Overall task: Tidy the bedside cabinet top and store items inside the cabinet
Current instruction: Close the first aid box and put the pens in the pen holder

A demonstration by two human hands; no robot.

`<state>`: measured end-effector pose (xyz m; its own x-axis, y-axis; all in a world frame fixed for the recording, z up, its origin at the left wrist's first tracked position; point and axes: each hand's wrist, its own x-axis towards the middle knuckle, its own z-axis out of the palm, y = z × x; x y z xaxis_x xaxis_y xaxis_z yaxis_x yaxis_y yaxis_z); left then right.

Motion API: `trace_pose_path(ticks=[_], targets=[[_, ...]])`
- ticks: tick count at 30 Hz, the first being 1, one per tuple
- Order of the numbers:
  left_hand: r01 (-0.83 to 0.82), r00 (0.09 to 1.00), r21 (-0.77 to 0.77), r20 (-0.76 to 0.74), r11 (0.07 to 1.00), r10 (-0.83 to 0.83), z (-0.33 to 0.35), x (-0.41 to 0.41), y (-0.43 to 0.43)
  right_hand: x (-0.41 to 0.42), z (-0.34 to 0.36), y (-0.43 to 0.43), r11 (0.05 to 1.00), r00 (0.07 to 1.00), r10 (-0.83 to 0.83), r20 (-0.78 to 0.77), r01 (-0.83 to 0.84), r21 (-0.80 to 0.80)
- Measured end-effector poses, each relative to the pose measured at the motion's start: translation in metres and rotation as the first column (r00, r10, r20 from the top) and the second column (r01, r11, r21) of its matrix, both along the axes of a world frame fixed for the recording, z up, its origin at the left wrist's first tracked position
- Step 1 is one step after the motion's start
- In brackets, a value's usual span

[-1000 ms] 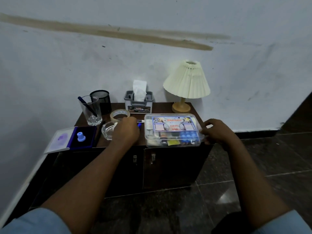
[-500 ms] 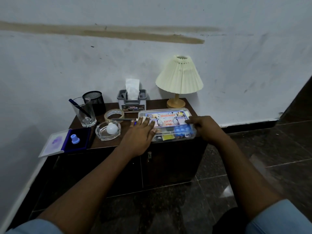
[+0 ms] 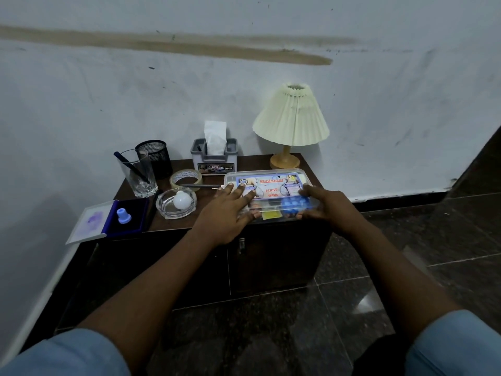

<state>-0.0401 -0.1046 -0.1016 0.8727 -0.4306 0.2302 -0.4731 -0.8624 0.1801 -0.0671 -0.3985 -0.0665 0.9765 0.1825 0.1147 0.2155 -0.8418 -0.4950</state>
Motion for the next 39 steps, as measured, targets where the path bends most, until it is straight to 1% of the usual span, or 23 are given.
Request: trace_pose_path(ticks=[2,5,8,12,18,23,25,26,28,30,32,33,35,37,39], targets=[[-0.002,1.0,-0.019,-0.002,1.0,0.002,-0.002,0.001,0.001,-0.003,-0.006,0.001,1.0,0.999,0.003,0.042,-0.004,0.013],[0.0,1.0,0.001,0.019,1.0,0.0,-0.003,0.001,0.002,-0.004,-0.014,0.002,1.0,0.993,0.008,0.115,-0.008,-0.008],[-0.012,0.999,0.012,0.051,1.0,0.011,-0.005,0.0,0.001,-0.002,-0.018,0.003,1.0,0.989,-0.004,0.151,0.007,-0.018],[-0.026,0.997,0.02,0.074,0.999,0.024,-0.006,-0.002,-0.002,-0.001,-0.022,0.003,1.0,0.986,-0.014,0.168,0.017,-0.016],[-0.009,1.0,-0.021,0.014,1.0,0.009,-0.004,-0.003,0.001,0.001,-0.025,-0.001,1.0,0.989,0.01,0.149,-0.012,0.013],[-0.01,0.999,-0.062,0.039,0.998,0.012,-0.008,-0.002,-0.002,0.005,-0.029,0.003,1.0,0.981,-0.029,0.19,0.029,0.001],[-0.009,1.0,-0.123,-0.01,0.992,0.008,-0.008,-0.002,-0.002,0.005,-0.03,0.002,0.999,0.988,-0.033,0.15,0.03,0.021],[-0.017,0.998,-0.172,-0.057,0.985,0.008,-0.008,-0.002,-0.002,0.004,-0.029,0.001,0.998,0.993,-0.027,0.113,0.02,0.065],[-0.065,0.987,-0.307,-0.159,0.949,0.016,-0.01,-0.004,-0.005,0.002,-0.03,0.002,0.972,0.999,-0.003,0.041,-0.006,0.236],[-0.14,0.979,-0.483,-0.201,0.864,0.046,-0.014,-0.01,-0.011,0.001,-0.032,0.003,0.928,1.0,-0.006,0.024,-0.004,0.372],[-0.175,0.982,-0.629,-0.162,0.758,0.093,-0.018,-0.016,-0.017,0.004,-0.034,0.0,0.887,0.999,-0.005,-0.036,0.021,0.462],[-0.18,0.983,-0.672,-0.141,0.718,0.115,-0.02,-0.018,-0.019,0.004,-0.035,-0.003,0.877,0.997,0.001,-0.073,0.034,0.479],[-0.181,0.983,-0.719,-0.124,0.671,0.134,-0.022,-0.021,-0.02,0.006,-0.036,-0.008,0.889,0.994,0.0,-0.114,0.052,0.455],[-0.175,0.985,-0.738,-0.129,0.651,0.118,-0.025,-0.021,-0.018,0.007,-0.036,-0.011,0.914,0.993,-0.014,-0.114,0.058,0.401],[-0.158,0.987,-0.743,-0.116,0.65,0.107,-0.027,-0.02,-0.014,0.007,-0.035,-0.009,0.933,0.996,-0.04,-0.076,0.064,0.354]])
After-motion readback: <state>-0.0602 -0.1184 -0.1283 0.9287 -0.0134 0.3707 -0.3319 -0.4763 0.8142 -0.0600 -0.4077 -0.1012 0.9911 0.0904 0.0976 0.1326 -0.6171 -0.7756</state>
